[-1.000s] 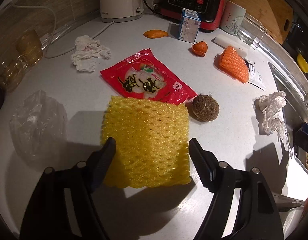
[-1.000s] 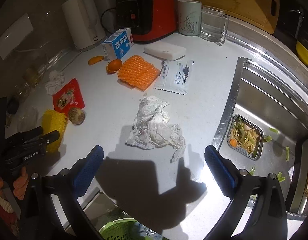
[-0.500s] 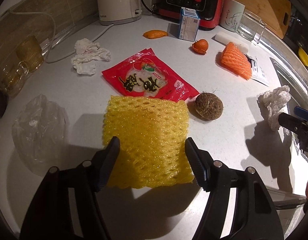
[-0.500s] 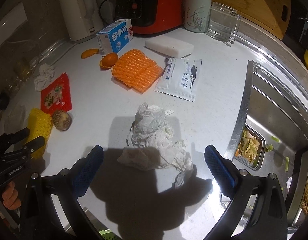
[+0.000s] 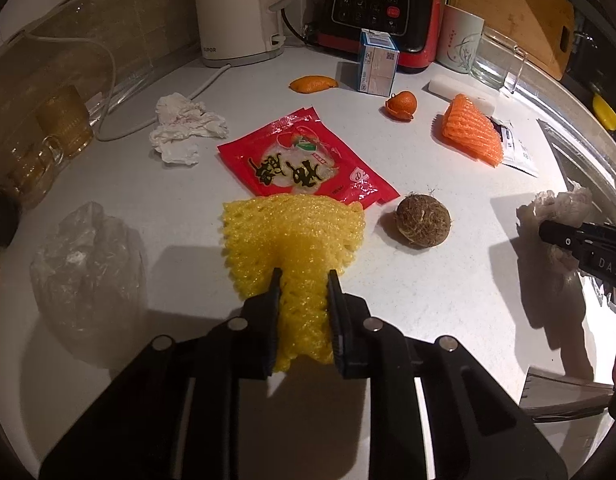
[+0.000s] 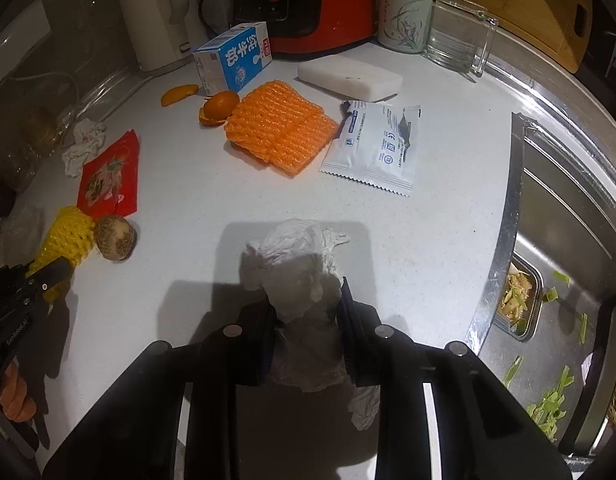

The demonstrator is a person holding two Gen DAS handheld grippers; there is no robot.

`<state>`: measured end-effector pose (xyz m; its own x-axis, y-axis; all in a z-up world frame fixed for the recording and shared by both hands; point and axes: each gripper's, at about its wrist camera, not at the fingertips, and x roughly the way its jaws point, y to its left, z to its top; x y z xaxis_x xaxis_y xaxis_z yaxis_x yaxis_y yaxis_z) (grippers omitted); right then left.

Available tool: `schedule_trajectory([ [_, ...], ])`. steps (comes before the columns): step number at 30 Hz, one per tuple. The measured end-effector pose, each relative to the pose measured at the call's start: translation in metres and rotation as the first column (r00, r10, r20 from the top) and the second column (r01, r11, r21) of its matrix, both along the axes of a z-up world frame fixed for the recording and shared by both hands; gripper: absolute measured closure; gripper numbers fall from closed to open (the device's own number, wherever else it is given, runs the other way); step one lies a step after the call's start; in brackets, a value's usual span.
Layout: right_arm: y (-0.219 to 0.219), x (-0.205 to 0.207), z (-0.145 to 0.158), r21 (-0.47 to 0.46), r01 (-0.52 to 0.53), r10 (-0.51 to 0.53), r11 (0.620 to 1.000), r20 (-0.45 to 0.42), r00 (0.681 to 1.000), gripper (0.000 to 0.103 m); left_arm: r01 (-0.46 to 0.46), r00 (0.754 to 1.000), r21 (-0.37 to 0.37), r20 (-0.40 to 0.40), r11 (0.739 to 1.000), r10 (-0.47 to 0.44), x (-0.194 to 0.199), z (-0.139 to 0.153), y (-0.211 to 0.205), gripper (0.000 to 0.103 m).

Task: Collect trash
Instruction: 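Grasp the yellow foam net with the left tool while the right tool grasps the crumpled tissue, then carry the foam net and tissue over the green basket and release both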

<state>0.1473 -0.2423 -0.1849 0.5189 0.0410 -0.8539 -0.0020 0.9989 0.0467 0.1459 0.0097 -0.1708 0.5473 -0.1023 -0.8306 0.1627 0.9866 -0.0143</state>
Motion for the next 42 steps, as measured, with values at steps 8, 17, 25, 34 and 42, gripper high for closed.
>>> schedule_trajectory([
  [8, 0.005, -0.043, 0.026, 0.051, 0.006, -0.008, 0.999, 0.039, 0.999, 0.075, 0.001, 0.998, -0.007, 0.066, 1.0, 0.0, -0.027, 0.025, 0.008, 0.084],
  [17, 0.015, -0.125, 0.066, 0.085, -0.022, 0.013, 0.996, 0.103, 0.995, 0.075, 0.131, 0.989, -0.064, 0.083, 0.989, -0.125, -0.104, 0.073, -0.003, 0.084],
  [25, 0.001, -0.227, 0.055, 0.04, 0.07, -0.071, 0.997, 0.039, 0.997, 0.074, 0.414, 0.91, -0.114, 0.032, 0.903, -0.413, -0.198, 0.067, -0.071, 0.084],
  [34, -0.023, -0.313, 0.015, 0.057, 0.275, -0.272, 0.96, -0.049, 0.961, 0.074, 0.561, 0.821, -0.106, -0.052, 0.821, -0.568, -0.248, 0.028, -0.114, 0.084],
  [42, -0.019, -0.333, 0.004, 0.062, 0.283, -0.278, 0.957, -0.074, 0.958, 0.073, 0.564, 0.801, -0.109, -0.17, 0.818, -0.574, -0.26, -0.006, -0.122, 0.067],
])
